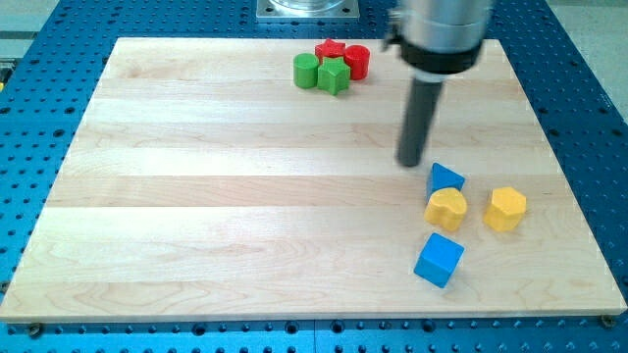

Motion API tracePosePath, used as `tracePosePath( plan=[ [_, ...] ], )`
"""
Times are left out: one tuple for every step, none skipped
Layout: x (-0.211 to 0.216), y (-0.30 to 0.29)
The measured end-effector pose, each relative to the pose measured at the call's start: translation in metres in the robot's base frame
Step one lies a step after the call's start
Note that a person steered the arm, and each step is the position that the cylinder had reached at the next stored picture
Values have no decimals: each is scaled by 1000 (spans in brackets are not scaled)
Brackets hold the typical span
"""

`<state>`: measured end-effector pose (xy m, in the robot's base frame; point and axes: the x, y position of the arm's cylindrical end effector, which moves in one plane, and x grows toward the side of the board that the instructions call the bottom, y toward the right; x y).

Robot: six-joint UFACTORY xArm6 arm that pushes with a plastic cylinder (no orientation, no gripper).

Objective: Separate the triangle from the heart

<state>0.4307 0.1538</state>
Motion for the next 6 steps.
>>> tracePosePath(
  plan=[
    [24,60],
    [40,44],
    [42,-1],
    [33,-44],
    [27,-74],
    [3,-78]
  ],
)
